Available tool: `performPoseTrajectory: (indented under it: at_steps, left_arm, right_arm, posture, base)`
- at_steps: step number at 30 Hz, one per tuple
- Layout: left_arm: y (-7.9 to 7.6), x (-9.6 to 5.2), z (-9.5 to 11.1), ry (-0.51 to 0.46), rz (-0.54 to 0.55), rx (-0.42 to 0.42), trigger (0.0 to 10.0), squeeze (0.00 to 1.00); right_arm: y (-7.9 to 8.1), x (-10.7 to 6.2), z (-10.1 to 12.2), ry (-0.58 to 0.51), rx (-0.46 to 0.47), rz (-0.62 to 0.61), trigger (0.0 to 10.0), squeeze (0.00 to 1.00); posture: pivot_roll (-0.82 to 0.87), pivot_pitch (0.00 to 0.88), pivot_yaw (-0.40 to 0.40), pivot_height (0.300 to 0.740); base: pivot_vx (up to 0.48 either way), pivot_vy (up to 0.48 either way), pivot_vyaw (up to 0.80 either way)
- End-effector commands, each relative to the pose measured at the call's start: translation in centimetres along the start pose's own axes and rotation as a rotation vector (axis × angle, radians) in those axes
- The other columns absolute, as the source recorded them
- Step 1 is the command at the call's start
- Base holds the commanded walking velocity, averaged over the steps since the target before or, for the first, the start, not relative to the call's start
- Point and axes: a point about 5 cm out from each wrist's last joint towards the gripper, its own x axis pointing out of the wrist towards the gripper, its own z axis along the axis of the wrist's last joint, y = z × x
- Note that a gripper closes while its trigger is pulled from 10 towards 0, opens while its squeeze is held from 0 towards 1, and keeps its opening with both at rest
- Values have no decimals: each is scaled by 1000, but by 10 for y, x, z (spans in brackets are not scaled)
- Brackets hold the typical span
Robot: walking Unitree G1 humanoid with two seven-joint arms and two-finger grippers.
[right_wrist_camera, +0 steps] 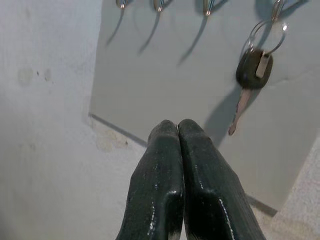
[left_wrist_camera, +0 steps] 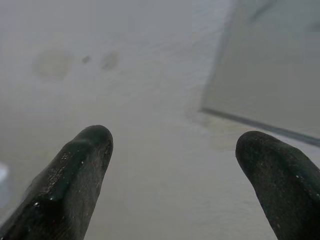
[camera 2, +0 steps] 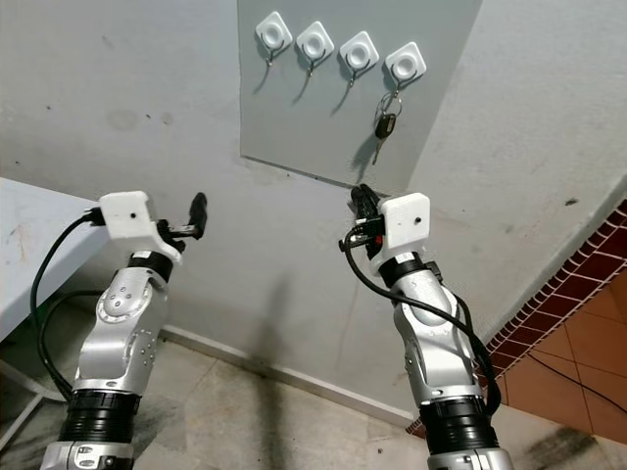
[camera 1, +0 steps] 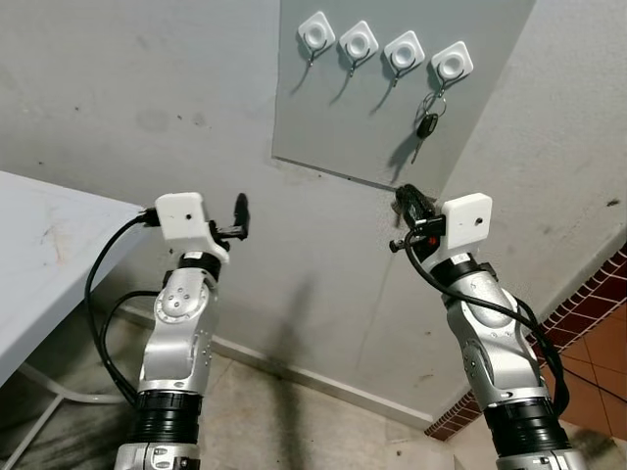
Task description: Hang keys on a hook
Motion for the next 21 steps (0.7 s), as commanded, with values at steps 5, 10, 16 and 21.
performPoseTrajectory:
  at_steps: [5, 10, 16, 21]
  left_arm:
    - [-20, -3, 6, -27, -111, 54, 10000, 0]
    - [-28, -4, 11, -47, -168, 45, 10000, 0]
    - [-32, -4, 15, -61, -208, 33, 10000, 0]
    - [-31, -5, 17, -70, -211, 15, 10000, 0]
  right_arm:
    - [-7, 3, 13, -59, 8, -27, 10000, 0]
    - [-6, 4, 17, -84, 19, -27, 10000, 0]
    - [-2, 6, 25, -114, 33, -7, 10000, 0]
    - [0, 7, 27, -124, 41, 9, 10000, 0]
  posture:
    - [39, 0, -86, 740]
    - [37, 0, -80, 740]
    - [39, 0, -81, 740]
    - [41, 0, -81, 740]
  base:
    - [0, 0, 0]
    - [0, 0, 0]
    - [0, 0, 0]
    - [0, 0, 0]
